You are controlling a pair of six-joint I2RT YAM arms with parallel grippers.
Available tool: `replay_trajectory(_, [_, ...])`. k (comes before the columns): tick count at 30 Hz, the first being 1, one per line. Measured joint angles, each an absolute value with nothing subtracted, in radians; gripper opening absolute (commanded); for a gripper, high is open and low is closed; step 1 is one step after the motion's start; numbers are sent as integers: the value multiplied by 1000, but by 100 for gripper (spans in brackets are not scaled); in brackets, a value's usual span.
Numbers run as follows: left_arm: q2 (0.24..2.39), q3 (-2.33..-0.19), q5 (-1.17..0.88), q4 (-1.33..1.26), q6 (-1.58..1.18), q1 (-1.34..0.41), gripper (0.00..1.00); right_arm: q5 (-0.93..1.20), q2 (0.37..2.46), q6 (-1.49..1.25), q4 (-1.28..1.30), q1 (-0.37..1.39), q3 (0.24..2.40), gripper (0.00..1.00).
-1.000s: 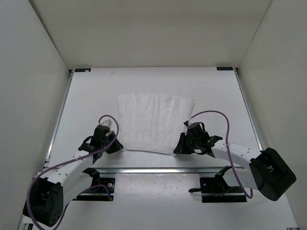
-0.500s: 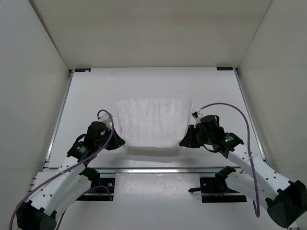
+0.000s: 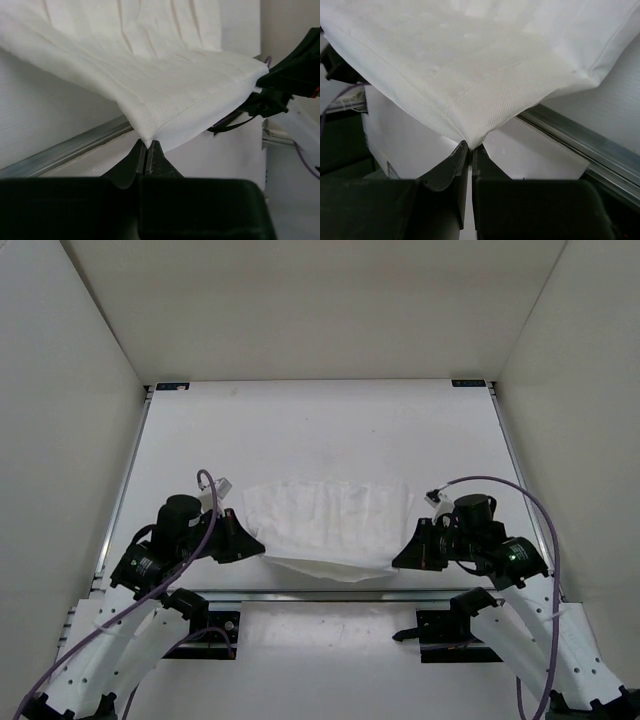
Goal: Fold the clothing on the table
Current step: Fold the skirt
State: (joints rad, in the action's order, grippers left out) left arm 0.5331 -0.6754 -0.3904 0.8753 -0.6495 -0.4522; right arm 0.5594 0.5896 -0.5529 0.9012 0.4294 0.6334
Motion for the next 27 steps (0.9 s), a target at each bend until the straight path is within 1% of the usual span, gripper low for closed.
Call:
replay_trajectory(3, [567, -734, -424, 828, -669, -426, 0, 628, 623, -518, 922, 314, 694, 0])
replay_trajectory(6, [612, -726, -449, 731, -698, -371, 0, 699, 684, -497, 888, 195, 726, 0])
replay_trajectory(8, [658, -696, -466, 637, -727, -317, 0, 738, 748, -498, 818, 137, 745, 0])
replay_trajectory(13, [803, -632, -479, 426, -790, -227, 0, 814, 958, -574, 553, 74, 754, 0])
replay_trajectory(17, [934, -649, -471, 337, -790, -218, 0, 799, 1105, -577, 469, 68, 810, 0])
replay_trajectory(21, [957, -682, -468, 308, -781, -217, 0, 781, 1116, -564, 443, 64, 853, 0])
replay_trajectory(27, [858, -686, -466, 344, -772, -228, 0, 761, 1023, -542, 481, 78, 852, 0])
